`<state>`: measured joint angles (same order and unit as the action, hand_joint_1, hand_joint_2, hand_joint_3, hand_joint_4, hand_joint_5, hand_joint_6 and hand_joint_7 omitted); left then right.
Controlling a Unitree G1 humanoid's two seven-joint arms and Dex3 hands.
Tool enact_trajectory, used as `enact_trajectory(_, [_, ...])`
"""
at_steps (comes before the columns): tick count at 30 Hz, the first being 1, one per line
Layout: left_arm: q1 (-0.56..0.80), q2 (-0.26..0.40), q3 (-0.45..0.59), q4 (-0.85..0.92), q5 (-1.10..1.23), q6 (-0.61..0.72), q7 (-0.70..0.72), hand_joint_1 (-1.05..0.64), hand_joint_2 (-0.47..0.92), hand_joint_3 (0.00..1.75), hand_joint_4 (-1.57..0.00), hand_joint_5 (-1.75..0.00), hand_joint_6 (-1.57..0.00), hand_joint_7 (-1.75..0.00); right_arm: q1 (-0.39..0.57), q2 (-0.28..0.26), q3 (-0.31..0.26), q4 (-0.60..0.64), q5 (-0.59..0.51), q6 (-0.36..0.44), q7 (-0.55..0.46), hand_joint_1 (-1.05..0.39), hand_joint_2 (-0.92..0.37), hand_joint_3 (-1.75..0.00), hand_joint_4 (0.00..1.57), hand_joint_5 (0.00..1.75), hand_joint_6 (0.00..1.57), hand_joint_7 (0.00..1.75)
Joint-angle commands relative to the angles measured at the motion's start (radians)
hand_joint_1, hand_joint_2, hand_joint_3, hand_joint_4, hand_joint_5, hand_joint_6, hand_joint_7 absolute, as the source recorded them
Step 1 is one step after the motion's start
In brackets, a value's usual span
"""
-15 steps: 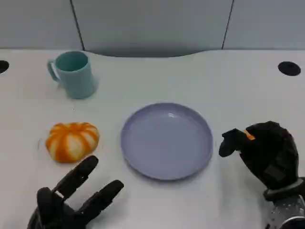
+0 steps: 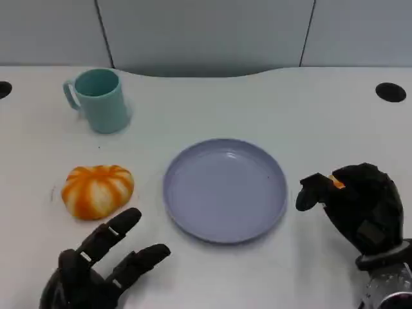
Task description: Grasp the bread from the table and place it into the plate.
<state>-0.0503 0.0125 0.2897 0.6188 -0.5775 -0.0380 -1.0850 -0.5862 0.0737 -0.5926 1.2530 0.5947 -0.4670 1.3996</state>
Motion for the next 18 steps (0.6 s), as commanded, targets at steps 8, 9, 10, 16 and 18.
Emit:
enact_trajectory(8, [0.018, 0.083, -0.022, -0.229, 0.406, -0.715, 0.228, -0.94, 0.92, 0.11, -0.25, -0.55, -0.42, -0.03, 0.091, -0.081, 0.102, -0.114, -0.087, 0.254, -0.089, -0.49, -0.91, 0.0, 0.75, 1.08, 1.05, 0.11])
enact_trajectory(9, [0.013, 0.09, -0.016, -0.252, 0.443, -0.74, 0.27, -0.93, 0.92, 0.1, -0.23, -0.54, -0.41, -0.02, 0.094, -0.083, 0.107, -0.122, -0.091, 0.26, -0.092, -0.48, -0.91, 0.0, 0.74, 1.07, 1.05, 0.1])
enact_trajectory(10, [-0.004, 0.099, -0.005, -0.26, 0.494, -0.784, 0.325, -0.92, 0.92, 0.1, -0.22, -0.53, -0.41, -0.02, 0.092, -0.082, 0.109, -0.125, -0.091, 0.26, -0.092, -0.47, -0.92, -0.01, 0.73, 1.08, 1.05, 0.09])
enact_trajectory(16, [-0.121, 0.175, -0.016, -0.162, 0.741, -0.9, 0.634, -0.88, 0.92, 0.08, -0.15, -0.44, -0.33, 0.0, 0.098, -0.075, 0.108, -0.142, -0.077, 0.238, -0.108, -0.47, -0.9, 0.0, 0.79, 1.05, 1.1, 0.03])
enact_trajectory(18, [-0.16, 0.199, -0.034, -0.113, 0.811, -0.902, 0.727, -0.89, 0.92, 0.07, -0.16, -0.42, -0.33, 0.0, 0.098, -0.07, 0.101, -0.132, -0.07, 0.228, -0.102, -0.47, -0.9, 0.0, 0.79, 1.03, 1.1, 0.03])
